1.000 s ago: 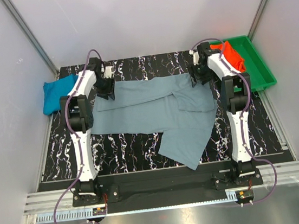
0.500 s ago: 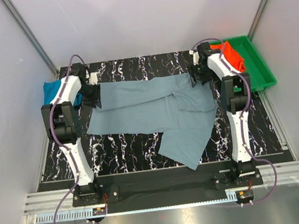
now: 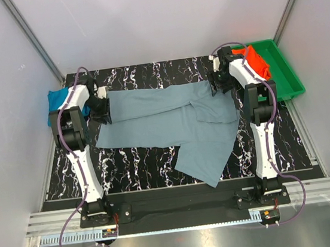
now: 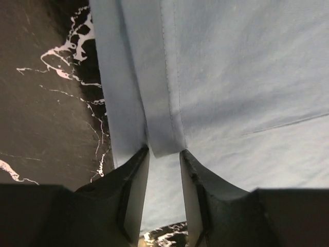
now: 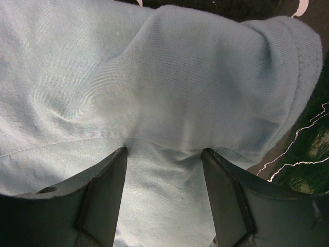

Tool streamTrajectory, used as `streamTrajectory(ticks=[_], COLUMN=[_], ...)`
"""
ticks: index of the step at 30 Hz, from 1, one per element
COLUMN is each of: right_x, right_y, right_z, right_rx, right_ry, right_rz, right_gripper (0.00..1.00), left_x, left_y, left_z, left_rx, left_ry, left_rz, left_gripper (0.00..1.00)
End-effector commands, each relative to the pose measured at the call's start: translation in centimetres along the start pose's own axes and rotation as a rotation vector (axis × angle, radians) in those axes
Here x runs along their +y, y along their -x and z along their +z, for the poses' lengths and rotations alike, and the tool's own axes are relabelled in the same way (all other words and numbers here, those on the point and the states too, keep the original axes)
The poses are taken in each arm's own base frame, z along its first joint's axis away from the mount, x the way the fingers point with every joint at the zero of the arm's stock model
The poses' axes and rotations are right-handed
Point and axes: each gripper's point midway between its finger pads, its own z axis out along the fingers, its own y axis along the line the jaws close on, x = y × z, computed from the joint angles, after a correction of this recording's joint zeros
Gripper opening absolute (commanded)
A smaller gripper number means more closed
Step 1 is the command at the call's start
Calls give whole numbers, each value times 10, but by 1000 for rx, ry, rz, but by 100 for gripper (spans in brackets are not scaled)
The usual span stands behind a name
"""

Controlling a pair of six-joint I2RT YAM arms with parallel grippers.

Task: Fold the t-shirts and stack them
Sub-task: Fold the tshirt

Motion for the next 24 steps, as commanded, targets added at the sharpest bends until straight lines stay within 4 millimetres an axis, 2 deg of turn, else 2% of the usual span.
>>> streamTrajectory(ticks=[1,6,17,19,21,22,24], right_x=[-5,-5,-1,-2,0,0,1], right_y=[10,9,10,9,8,7,7], right_z=[-14,-14,-11,-11,-10,-10,-10], right_rx=[-36,-35,-35,-34,-31,-29,-29], right_ry=[-21,-22,-17,-18,-16,-16,-16], right_rz=[-17,-17,-21,-18,-19,-19,-23], right_gripper=[68,68,68,68,68,68,68], left_x=[0,-2,-8,-9,-8,-7,-5], left_y=[20,25,25,26,28,28,30], left_z=[-5,-6,-17,-18,-21,-22,-27], left_rx=[-55,-67,-86,-92,-102,-100,-112], left_ry=[-22,-38,-56,-56,-49,-45,-35], left_rz=[4,6,14,19,28,27,35], left_gripper=[35,26,25,20,5,0,0])
